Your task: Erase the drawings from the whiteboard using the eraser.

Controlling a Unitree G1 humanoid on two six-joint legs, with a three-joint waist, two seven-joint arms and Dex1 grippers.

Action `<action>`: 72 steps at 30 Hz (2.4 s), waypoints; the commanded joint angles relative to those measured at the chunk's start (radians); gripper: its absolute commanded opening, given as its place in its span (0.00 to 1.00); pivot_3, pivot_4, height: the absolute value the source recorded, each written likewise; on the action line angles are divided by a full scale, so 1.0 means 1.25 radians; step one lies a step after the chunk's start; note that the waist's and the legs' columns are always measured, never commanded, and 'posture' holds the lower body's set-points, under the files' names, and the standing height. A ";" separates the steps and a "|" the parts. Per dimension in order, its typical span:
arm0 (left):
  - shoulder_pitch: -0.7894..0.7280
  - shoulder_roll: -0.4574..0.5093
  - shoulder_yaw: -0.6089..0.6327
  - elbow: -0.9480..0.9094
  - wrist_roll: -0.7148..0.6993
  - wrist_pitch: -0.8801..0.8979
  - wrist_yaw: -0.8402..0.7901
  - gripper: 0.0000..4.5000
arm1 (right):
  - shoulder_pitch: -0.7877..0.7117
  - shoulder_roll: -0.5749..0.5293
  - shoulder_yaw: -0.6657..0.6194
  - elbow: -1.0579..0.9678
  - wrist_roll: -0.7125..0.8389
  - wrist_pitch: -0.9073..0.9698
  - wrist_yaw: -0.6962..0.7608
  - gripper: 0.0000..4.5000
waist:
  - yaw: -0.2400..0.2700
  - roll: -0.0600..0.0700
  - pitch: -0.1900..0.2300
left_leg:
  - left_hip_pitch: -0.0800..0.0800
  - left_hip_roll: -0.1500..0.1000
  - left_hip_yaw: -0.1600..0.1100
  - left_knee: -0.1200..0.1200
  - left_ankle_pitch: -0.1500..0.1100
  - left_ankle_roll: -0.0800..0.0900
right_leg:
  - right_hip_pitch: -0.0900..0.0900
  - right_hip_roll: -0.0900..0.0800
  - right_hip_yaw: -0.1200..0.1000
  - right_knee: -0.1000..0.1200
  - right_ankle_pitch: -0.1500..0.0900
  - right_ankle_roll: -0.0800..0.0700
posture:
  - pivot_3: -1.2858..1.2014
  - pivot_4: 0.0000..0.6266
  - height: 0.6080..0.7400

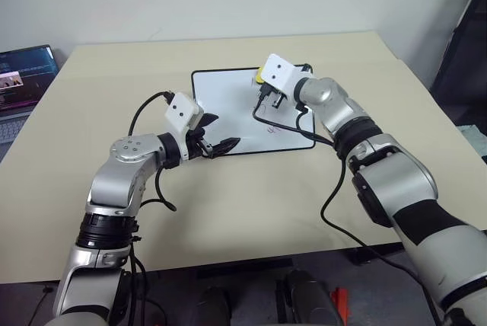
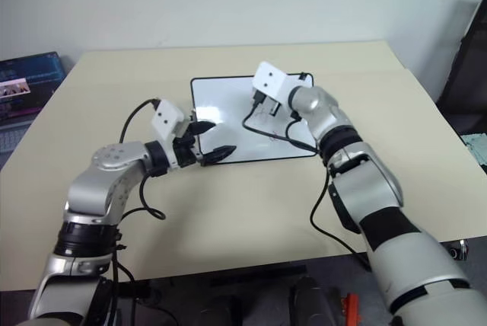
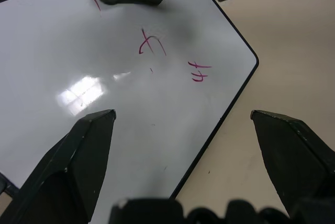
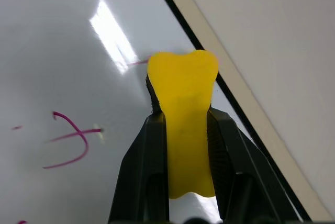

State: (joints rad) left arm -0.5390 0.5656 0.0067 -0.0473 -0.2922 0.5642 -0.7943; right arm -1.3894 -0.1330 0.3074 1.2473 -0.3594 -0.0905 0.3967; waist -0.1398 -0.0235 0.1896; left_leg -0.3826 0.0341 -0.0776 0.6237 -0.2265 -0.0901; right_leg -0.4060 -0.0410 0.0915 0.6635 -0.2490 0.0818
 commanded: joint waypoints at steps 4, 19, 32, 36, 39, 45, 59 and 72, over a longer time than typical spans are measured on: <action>0.012 0.015 0.028 -0.053 -0.013 0.001 0.014 1.00 | -0.009 0.043 0.019 -0.002 -0.020 0.012 0.030 0.15 | -0.002 0.000 0.000 | 0.000 0.000 0.000 0.000 0.000 0.000 | 0.000 0.000 0.000 0.000 0.000 0.000 | 0.52 0.24 1.00; 0.024 0.015 0.031 -0.070 -0.015 0.010 0.025 1.00 | -0.045 -0.020 -0.003 0.020 -0.018 0.055 -0.042 0.15 | 0.005 0.000 0.000 | 0.000 0.000 0.000 0.000 0.000 0.000 | 0.000 0.000 0.000 0.000 0.000 0.000 | 0.52 0.24 1.00; 0.005 0.009 0.022 -0.053 -0.013 0.004 0.018 1.00 | -0.055 -0.024 -0.017 0.018 -0.007 0.059 -0.061 0.15 | 0.018 0.000 0.000 | -0.002 0.000 -0.001 0.000 0.000 0.000 | 0.000 0.000 0.001 -0.001 0.000 0.000 | 0.52 0.24 1.00; 0.010 0.015 0.027 -0.059 -0.016 0.007 0.014 1.00 | -0.057 -0.022 -0.053 -0.009 0.043 0.050 0.017 0.15 | 0.017 0.000 0.000 | -0.002 0.000 -0.001 0.000 0.000 0.000 | 0.000 0.001 0.001 -0.001 0.000 0.000 | 0.52 0.24 1.00; 0.014 0.029 0.039 -0.064 -0.022 0.011 0.005 1.00 | -0.039 -0.033 -0.091 -0.082 0.108 0.015 0.153 0.15 | 0.016 0.000 0.001 | -0.002 0.000 -0.001 0.000 0.000 0.000 | -0.001 0.001 0.001 -0.001 0.000 0.000 | 0.52 0.24 1.00; 0.021 0.073 0.053 -0.078 -0.036 0.022 -0.011 1.00 | 0.074 -0.120 -0.094 -0.286 0.133 0.070 0.254 0.15 | 0.025 0.000 0.001 | -0.004 0.000 -0.002 -0.001 0.000 0.000 | -0.001 0.001 -0.001 -0.003 0.000 0.000 | 0.52 0.24 1.00; 0.033 0.183 0.058 -0.101 -0.060 0.045 -0.094 1.00 | 0.300 -0.425 -0.091 -0.716 0.131 0.246 0.458 0.15 | 0.039 0.000 0.001 | -0.013 0.000 -0.002 0.000 0.000 0.000 | -0.010 0.001 -0.002 -0.003 0.000 0.000 | 0.52 0.24 1.00; 0.032 0.216 0.061 -0.142 -0.077 0.072 -0.108 1.00 | 0.287 -0.462 -0.075 -0.713 0.119 0.244 0.489 0.15 | 0.041 0.000 0.001 | -0.014 0.000 -0.002 0.000 0.000 0.000 | -0.010 0.001 -0.001 -0.003 0.000 0.000 | 0.52 0.24 1.00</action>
State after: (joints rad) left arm -0.4891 0.8179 0.0591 -0.1893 -0.3773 0.6532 -0.9292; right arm -0.9928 -0.7006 0.2213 0.3650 -0.2139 0.2301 1.0037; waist -0.0885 -0.0234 0.1913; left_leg -0.3997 0.0336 -0.0801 0.6240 -0.2268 -0.0900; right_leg -0.4187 -0.0403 0.0898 0.6602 -0.2496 0.0818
